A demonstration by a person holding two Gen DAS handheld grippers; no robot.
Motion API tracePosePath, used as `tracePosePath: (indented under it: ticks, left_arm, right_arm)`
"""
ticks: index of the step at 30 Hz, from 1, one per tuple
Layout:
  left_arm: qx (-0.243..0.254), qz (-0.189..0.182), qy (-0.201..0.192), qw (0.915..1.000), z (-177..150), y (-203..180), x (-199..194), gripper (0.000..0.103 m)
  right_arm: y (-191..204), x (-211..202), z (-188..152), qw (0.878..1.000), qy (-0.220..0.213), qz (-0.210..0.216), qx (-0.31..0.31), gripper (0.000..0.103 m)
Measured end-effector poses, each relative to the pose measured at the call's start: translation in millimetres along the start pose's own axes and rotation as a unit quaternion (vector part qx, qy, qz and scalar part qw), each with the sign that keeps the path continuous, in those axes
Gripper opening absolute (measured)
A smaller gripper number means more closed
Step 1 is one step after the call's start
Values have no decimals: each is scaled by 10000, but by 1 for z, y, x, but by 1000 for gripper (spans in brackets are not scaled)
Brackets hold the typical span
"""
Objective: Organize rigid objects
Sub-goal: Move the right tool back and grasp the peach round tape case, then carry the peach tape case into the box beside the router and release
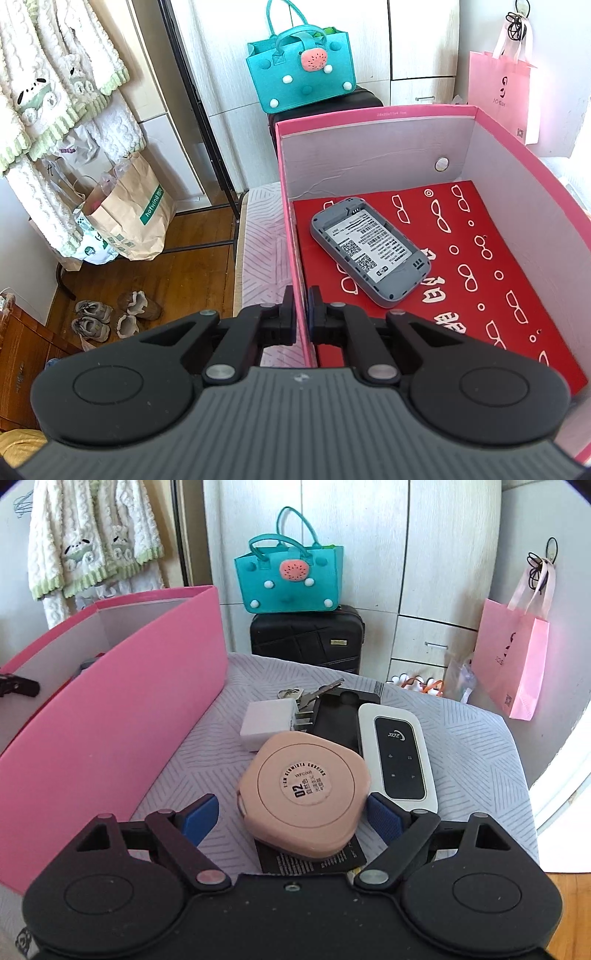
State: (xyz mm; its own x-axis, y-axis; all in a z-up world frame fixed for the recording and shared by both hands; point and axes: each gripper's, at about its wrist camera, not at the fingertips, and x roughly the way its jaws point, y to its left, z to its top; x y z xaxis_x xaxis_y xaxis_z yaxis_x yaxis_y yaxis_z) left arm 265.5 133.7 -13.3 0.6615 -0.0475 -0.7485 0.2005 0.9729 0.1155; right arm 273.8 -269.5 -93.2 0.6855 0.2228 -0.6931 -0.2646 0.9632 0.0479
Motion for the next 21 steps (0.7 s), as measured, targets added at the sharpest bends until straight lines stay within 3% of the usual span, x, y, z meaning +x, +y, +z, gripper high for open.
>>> tracePosePath:
  ticks: [7, 8, 15, 18, 21]
  left_arm:
    - [71, 47, -16, 10000, 0, -2, -1, 6]
    - [55, 30, -23, 10000, 0, -2, -1, 6]
    - [-5, 15, 115, 9999, 2, 0, 1, 8]
    - [34, -232, 296, 9993, 5, 4, -4, 6]
    - [60, -367, 163, 9992, 11, 9, -25, 7]
  right_arm:
    - [0, 15, 1, 9995, 62, -263, 179, 91]
    - [0, 14, 1, 9994, -5, -296, 156, 85]
    - [7, 4, 0, 9998, 98, -138, -95, 83]
    - [12, -7, 2, 9998, 84, -117, -153, 83]
    - [16, -23, 5, 9997, 35, -13, -230, 83]
